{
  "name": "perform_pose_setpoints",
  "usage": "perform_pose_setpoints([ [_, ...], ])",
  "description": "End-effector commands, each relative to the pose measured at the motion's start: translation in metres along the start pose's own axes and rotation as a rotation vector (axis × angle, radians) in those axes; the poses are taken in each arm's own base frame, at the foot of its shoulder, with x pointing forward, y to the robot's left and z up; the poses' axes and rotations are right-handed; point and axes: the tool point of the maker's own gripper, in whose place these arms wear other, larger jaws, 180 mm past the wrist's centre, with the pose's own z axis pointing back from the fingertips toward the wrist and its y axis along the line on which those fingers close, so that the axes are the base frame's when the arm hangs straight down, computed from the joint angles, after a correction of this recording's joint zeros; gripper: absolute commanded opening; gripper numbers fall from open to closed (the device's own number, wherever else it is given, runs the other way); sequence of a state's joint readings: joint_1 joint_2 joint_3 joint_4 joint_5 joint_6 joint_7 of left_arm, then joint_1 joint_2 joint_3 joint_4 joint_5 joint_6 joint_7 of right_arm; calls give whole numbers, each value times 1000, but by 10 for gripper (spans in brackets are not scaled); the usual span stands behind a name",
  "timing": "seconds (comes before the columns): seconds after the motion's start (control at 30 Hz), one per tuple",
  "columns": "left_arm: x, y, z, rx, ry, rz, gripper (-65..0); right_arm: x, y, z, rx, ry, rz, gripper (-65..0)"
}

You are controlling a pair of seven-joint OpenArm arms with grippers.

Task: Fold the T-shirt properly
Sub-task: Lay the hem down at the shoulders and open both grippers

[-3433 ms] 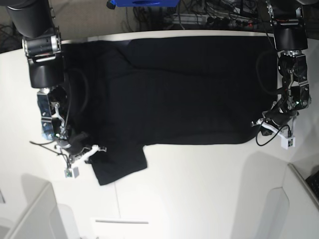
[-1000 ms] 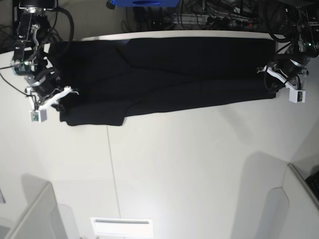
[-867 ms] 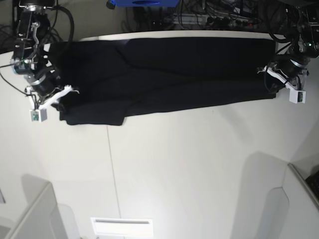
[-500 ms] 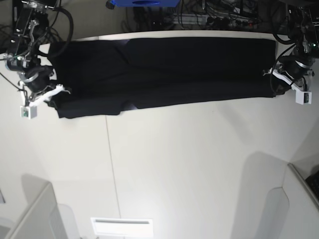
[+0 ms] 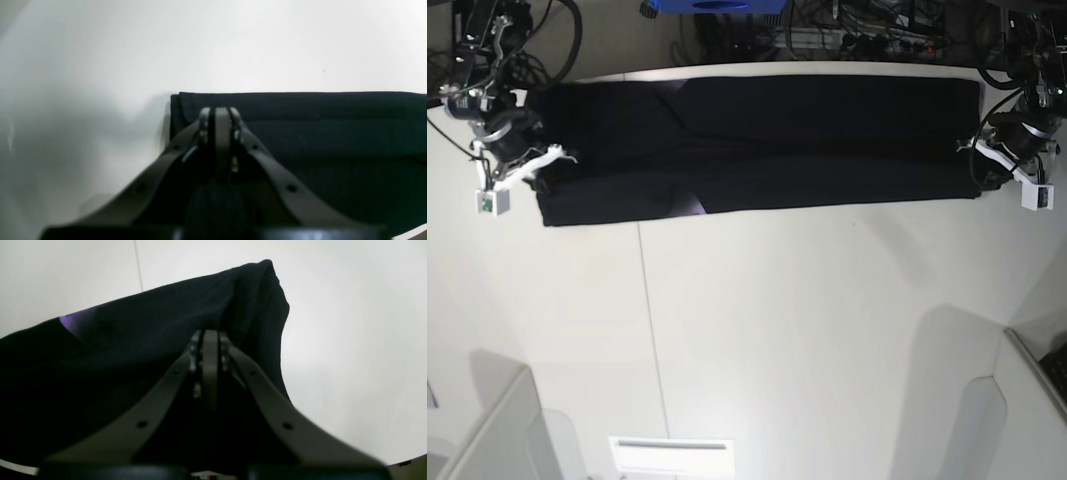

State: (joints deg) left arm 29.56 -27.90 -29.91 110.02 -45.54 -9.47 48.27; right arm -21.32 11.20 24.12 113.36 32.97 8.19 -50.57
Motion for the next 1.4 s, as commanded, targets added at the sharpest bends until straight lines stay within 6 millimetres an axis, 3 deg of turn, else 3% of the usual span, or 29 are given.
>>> perform_pose_setpoints([
  [0.0, 12, 0, 3, -3, -35, -21, -650, 10, -1, 5, 0, -37, 14, -650],
  [0.13, 11, 1, 3, -2, -32, -21, -650, 9, -4, 6, -7, -37, 12, -650],
  [0.3, 2, 1, 6, -1, -9, -23, -650, 7, -24, 15, -61, -25, -12, -650],
  [0.43, -10, 2, 8, 1, 21, -19, -650, -7, -21, 15, -57, 3, -26, -650],
  [0.67, -14, 3, 9, 4, 32, -19, -650, -29, -10, 14, -38, 38, -81, -650],
  [1.2, -19, 5, 10, 9, 45, -16, -650, -37, -17, 16, -59, 62, -81, -650],
  [1.23, -19, 5, 10, 9, 45, -16, -650, -37, -18, 16, -60, 61, -81, -632],
  [1.3, -20, 5, 11, 11, 47, -18, -650, -38, -18, 16, -60, 63, -83, -504],
  [1.37, -18, 11, 14, 29, 40, -13, -555, -40, -23, 19, -74, 63, -89, -416],
])
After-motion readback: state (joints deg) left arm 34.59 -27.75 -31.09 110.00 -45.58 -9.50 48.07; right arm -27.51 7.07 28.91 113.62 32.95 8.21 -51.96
